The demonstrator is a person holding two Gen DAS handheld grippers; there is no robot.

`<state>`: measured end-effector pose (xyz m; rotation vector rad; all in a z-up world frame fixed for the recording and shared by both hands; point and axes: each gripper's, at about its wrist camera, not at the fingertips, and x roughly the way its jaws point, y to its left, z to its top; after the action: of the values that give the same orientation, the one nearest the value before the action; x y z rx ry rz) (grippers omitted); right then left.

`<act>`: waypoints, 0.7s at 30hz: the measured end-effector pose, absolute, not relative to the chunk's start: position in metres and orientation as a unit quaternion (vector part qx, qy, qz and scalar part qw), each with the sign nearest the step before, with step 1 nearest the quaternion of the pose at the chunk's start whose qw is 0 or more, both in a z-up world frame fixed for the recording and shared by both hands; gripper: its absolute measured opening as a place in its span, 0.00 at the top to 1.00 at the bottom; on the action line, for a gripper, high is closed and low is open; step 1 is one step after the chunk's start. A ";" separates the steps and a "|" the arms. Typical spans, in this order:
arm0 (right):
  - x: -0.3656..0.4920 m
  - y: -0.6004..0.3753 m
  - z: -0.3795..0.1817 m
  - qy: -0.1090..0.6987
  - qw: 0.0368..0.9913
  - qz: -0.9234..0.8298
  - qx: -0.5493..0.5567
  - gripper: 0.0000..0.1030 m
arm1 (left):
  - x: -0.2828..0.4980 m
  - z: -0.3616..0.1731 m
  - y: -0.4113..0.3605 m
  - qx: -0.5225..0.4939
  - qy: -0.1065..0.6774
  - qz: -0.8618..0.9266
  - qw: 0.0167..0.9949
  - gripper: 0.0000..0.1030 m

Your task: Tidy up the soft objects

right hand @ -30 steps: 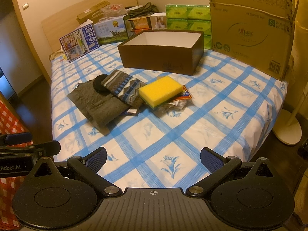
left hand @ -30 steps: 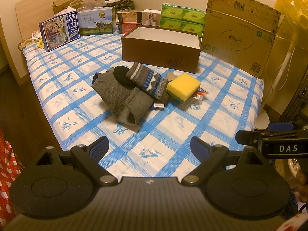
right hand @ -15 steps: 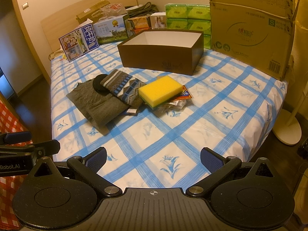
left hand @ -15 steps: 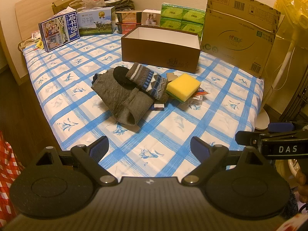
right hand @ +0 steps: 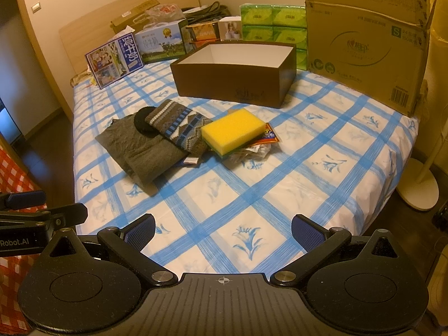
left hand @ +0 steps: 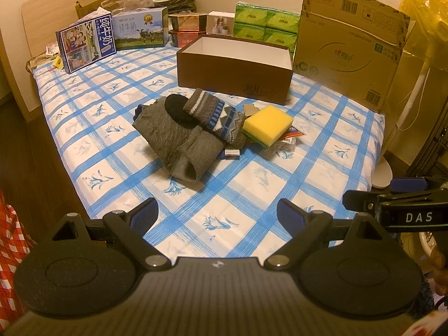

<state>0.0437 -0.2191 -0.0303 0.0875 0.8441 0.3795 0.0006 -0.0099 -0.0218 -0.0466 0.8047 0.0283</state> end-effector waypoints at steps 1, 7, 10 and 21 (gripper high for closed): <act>0.044 -0.220 -0.032 0.406 0.894 0.184 0.043 0.00 | 0.001 -0.022 -0.010 -0.022 0.391 0.014 0.920 0.12; 0.057 -0.222 -0.040 0.398 0.897 0.186 0.050 0.00 | 0.011 -0.016 0.002 -0.023 0.389 0.018 0.921 0.12; 0.061 -0.224 -0.041 0.398 0.897 0.186 0.055 0.00 | 0.014 -0.015 0.004 -0.022 0.391 0.019 0.920 0.12; 0.083 -0.222 -0.047 0.403 0.894 0.186 0.063 0.00 | 0.039 -0.016 0.014 -0.020 0.390 0.025 0.920 0.13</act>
<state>0.0834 -0.2221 -0.0470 0.1308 0.8349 0.3859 0.0390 0.0140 -0.0156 -0.0411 0.8012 0.0522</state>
